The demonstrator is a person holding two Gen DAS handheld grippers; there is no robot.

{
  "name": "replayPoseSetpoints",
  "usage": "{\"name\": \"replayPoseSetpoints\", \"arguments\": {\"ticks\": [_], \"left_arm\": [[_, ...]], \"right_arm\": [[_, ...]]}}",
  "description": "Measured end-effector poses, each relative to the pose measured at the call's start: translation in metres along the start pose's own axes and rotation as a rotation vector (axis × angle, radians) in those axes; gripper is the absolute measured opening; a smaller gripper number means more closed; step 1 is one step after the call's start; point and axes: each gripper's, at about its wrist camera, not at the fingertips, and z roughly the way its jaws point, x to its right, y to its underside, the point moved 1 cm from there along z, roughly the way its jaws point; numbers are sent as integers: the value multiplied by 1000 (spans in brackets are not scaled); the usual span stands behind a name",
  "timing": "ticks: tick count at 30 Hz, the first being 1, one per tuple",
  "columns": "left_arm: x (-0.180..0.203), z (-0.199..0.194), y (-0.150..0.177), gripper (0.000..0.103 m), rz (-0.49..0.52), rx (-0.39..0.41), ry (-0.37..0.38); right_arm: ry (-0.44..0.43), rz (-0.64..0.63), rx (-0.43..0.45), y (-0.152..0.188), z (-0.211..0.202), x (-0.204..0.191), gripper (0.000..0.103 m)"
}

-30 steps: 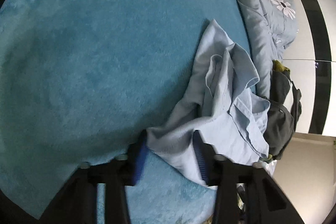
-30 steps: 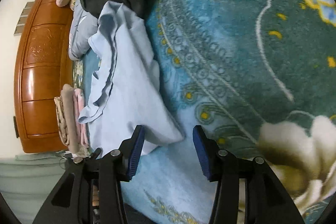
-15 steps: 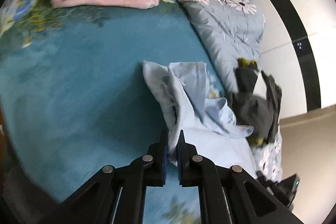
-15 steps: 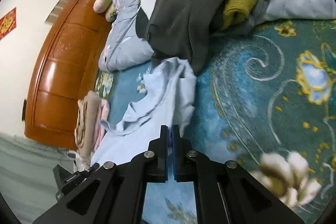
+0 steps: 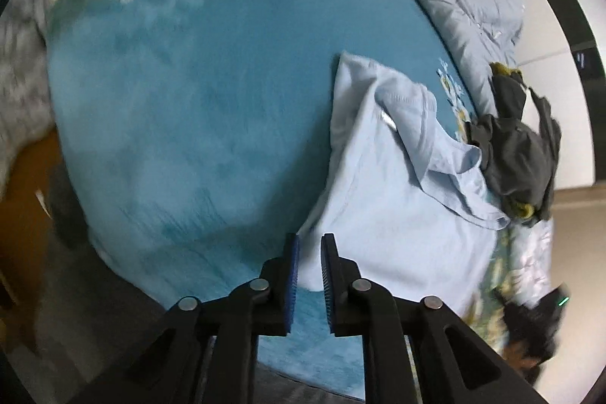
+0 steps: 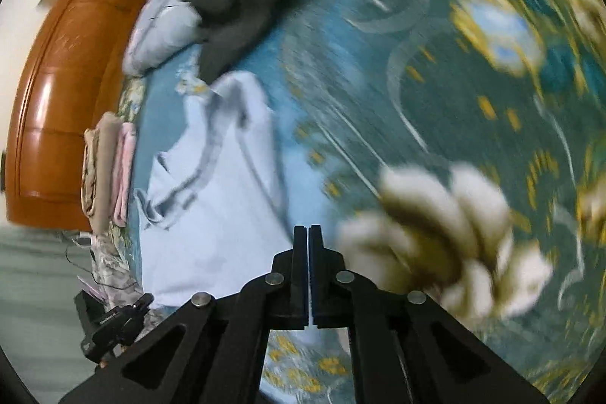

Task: Fold clothes
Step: 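Grasp the folded shirt edge with the left gripper and adjust it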

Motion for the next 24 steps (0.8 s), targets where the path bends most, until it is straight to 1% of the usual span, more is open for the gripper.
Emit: {"name": "replayPoseSetpoints", "arguments": {"ticks": [2,4,5,6,8,9,10,11,12,14,15,16,18,19,20,21,22,23,24], "left_arm": [[10,-4,-11,22,65,25,-40],[29,-2,-27,28,153,46,-64],[39,1,-35,34,201,59,-76],[50,5,-43,37,250,71,-90],[72,20,-62,40,356,81,-112],[81,30,-69,46,415,69,-114],[90,40,-73,49,472,53,-115],[97,50,-74,52,532,34,-128],[104,60,-76,52,602,19,-155],[114,75,-76,52,717,12,-220],[118,81,-75,52,762,12,-240],[120,85,-75,52,796,10,-247],[122,89,-74,52,824,11,-236],[123,89,-74,50,827,21,-224],[125,88,-74,39,830,31,-212],[126,88,-74,21,832,41,-201],[127,87,-74,13,835,51,-189],[128,87,-74,7,838,61,-177],[129,86,-74,6,840,72,-165]], "right_arm": [[15,-65,12,-16,5,-20,3],[38,-112,14,-26,12,-31,3],[55,-133,18,-31,16,-38,3],[67,-149,21,-37,20,-42,3],[77,-161,18,-47,25,-46,7],[66,-156,18,-52,29,-49,11],[55,-151,19,-57,32,-52,16],[44,-151,23,-61,33,-55,19],[38,-154,29,-64,34,-58,23],[39,-162,32,-70,38,-63,24],[43,-165,29,-72,41,-66,24],[48,-169,22,-75,46,-68,24],[48,-178,10,-78,51,-74,24],[46,-184,4,-80,53,-77,24],[44,-190,-3,-81,55,-80,24],[42,-196,-9,-82,57,-83,22],[40,-201,-15,-84,60,-86,11],[38,-207,-21,-85,62,-88,6],[35,-213,-27,-86,64,-91,5]]}}
